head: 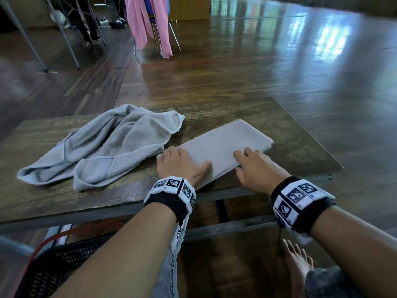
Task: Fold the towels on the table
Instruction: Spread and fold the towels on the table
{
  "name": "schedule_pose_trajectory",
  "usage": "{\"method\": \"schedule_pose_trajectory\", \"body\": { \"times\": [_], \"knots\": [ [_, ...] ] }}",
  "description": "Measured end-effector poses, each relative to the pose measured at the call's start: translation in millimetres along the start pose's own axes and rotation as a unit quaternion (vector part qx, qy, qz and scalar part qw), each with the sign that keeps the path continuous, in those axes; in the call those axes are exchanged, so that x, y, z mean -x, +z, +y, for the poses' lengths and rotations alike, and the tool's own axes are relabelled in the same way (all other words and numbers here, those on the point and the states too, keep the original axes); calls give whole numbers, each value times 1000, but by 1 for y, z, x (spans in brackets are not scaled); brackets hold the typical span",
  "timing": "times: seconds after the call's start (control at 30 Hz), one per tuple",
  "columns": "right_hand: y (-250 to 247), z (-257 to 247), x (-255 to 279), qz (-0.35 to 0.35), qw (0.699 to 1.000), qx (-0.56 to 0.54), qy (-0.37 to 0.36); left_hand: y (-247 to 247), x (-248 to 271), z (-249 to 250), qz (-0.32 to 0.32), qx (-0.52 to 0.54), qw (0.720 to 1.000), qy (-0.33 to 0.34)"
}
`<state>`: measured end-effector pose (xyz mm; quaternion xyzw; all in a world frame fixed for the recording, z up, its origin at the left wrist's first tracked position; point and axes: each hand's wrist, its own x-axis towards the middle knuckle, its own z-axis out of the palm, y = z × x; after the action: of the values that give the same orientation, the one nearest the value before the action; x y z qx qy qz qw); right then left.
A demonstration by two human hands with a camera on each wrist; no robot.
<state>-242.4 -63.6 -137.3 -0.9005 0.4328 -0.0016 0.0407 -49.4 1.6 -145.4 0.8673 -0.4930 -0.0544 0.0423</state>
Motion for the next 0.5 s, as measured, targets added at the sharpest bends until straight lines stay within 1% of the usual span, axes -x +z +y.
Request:
{"method": "schedule_pose_trajectory", "body": {
  "times": [0.07, 0.1, 0.2, 0.27, 0.33, 0.4, 0.47, 0.5],
  "knots": [
    [2, 5, 7, -2, 999, 49, 7, -11, 6, 1, 6, -18, 1000, 0],
    [4, 7, 11, -5, 999, 51, -4, -15, 9, 2, 0, -10, 1000, 1],
    [12, 5, 22, -34, 998, -17, -55, -20, 21, -1, -21, 84, 996, 18],
    [19, 5, 29, -33, 995, -16, -89, -20, 30, -7, -28, 145, 989, 30],
    [23, 4, 36, 12, 993, 9, -114, -20, 34, -14, -32, 170, 984, 47],
    [22, 4, 38, 71, 988, 20, -137, -20, 37, -22, -28, 154, 986, 63],
    [14, 3, 38, 117, 981, -10, -151, -17, 38, -30, -22, 120, 988, 99],
    [9, 1, 39, 131, 979, -49, -150, -16, 39, -33, -37, 117, 984, 130]
  ]
}}
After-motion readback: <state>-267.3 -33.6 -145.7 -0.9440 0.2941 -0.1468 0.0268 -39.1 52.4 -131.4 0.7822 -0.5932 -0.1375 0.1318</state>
